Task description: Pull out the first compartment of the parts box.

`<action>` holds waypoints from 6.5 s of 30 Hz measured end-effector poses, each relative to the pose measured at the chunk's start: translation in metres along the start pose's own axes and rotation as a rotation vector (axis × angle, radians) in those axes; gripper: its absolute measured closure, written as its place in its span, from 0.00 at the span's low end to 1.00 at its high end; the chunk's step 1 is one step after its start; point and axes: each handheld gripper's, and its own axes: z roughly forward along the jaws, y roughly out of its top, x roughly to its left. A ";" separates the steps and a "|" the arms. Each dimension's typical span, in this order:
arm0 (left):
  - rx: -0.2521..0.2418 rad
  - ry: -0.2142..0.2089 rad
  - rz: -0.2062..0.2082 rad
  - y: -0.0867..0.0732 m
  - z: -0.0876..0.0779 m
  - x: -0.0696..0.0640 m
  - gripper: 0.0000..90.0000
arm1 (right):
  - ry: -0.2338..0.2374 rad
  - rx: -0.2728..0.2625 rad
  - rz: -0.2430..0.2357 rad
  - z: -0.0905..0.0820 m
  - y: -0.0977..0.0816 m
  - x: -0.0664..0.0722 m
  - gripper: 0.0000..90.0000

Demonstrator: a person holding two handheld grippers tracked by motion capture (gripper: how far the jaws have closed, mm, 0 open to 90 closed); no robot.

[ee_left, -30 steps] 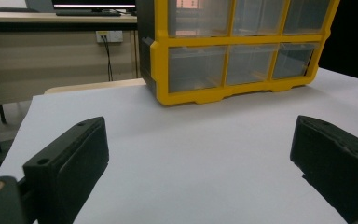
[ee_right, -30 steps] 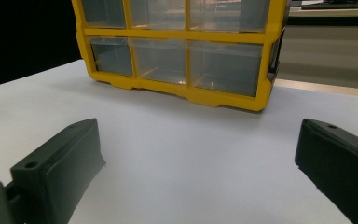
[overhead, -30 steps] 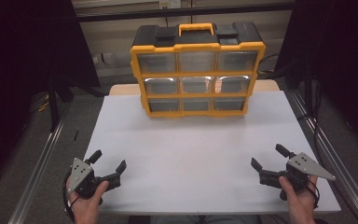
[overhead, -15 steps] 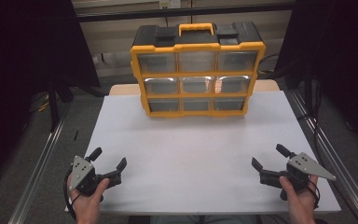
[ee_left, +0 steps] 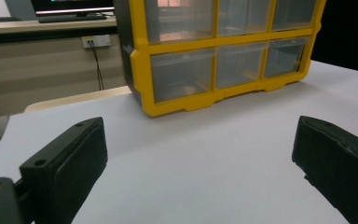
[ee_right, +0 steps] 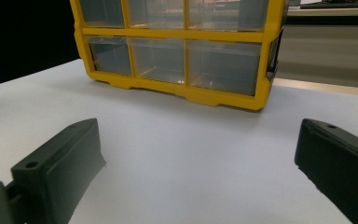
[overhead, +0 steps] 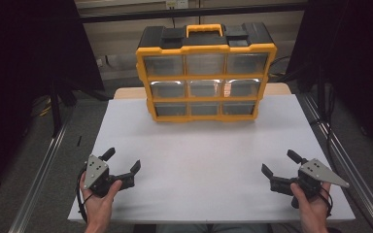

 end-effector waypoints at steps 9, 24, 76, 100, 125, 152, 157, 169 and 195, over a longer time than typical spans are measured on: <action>-0.014 -0.003 -0.008 0.013 0.013 -0.006 0.04 | 0.000 0.000 0.004 0.000 0.000 0.000 0.01; 0.002 -0.026 -0.024 0.034 0.040 -0.006 0.04 | -0.001 -0.001 0.004 0.001 0.000 0.000 0.00; -0.151 0.102 0.711 0.126 0.117 0.004 0.05 | 0.018 0.001 0.026 0.002 -0.001 0.001 0.00; -0.083 0.337 1.231 0.137 0.150 0.001 0.14 | 0.024 0.006 0.028 0.003 -0.001 0.000 0.00; -0.026 0.400 1.439 0.141 0.190 0.002 0.40 | 0.028 -0.004 0.022 0.001 -0.001 -0.001 0.00; -0.005 0.419 1.478 0.157 0.194 0.007 0.71 | 0.050 -0.002 0.026 0.003 -0.001 -0.001 0.00; 0.010 0.462 1.499 0.157 0.196 0.004 0.75 | 0.050 -0.003 0.027 0.003 -0.001 0.000 0.00; 0.003 0.491 1.502 0.159 0.196 0.003 0.91 | 0.051 -0.002 0.018 0.003 -0.001 0.000 0.00; -0.004 0.476 1.465 0.163 0.192 0.001 0.92 | 0.050 -0.010 0.020 0.002 0.000 0.000 0.00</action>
